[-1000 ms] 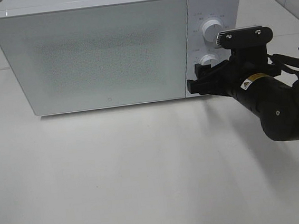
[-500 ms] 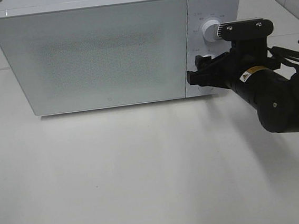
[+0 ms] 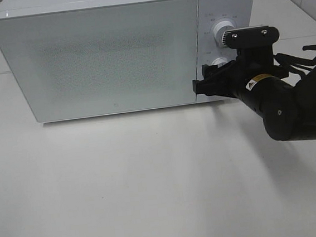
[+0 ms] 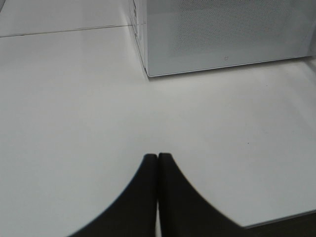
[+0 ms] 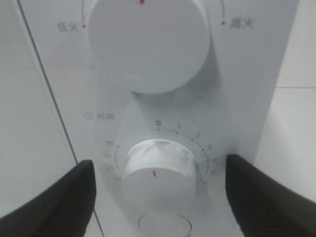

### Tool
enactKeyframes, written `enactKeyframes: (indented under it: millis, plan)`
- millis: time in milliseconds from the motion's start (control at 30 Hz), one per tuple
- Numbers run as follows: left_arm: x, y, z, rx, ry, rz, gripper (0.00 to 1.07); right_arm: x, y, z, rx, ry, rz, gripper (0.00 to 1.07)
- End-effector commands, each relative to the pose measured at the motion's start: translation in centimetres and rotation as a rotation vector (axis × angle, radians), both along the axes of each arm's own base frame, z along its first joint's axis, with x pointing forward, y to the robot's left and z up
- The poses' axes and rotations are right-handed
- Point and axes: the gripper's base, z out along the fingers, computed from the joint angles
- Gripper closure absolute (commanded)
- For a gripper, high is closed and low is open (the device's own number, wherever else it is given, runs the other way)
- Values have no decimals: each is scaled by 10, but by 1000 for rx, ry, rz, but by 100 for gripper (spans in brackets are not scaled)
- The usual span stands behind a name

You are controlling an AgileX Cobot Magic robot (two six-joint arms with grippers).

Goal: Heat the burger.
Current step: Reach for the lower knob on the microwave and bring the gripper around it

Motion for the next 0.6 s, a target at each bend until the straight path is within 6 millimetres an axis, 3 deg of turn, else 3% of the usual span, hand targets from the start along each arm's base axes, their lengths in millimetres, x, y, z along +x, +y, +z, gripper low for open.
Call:
enactKeyframes:
  millis: [33, 267, 300, 333, 367, 400, 433, 467, 600]
  plan:
    - [0, 0, 1, -5, -17, -1, 106, 5, 0, 7, 10, -53, -3, 42]
    - [0, 0, 1, -5, -17, -1, 106, 5, 0, 7, 10, -54, -3, 63]
    - [0, 0, 1, -5, -17, -1, 106, 5, 0, 7, 10, -54, -3, 73]
    - [0, 0, 1, -5, -17, -1, 106, 5, 0, 7, 10, -54, -3, 73]
    - [0, 0, 1, -5, -17, -1, 106, 5, 0, 7, 10, -54, -3, 86]
    - [0, 0, 1, -5, -17, -1, 106, 5, 0, 7, 10, -54, -3, 93]
    - [0, 0, 1, -5, -17, -1, 106, 5, 0, 7, 10, -54, -3, 93]
    - [0, 0, 1, -5, -17, -1, 106, 5, 0, 7, 10, -53, -3, 104]
    - [0, 0, 1, -5, -17, -1, 106, 5, 0, 7, 13, -52, -5, 107]
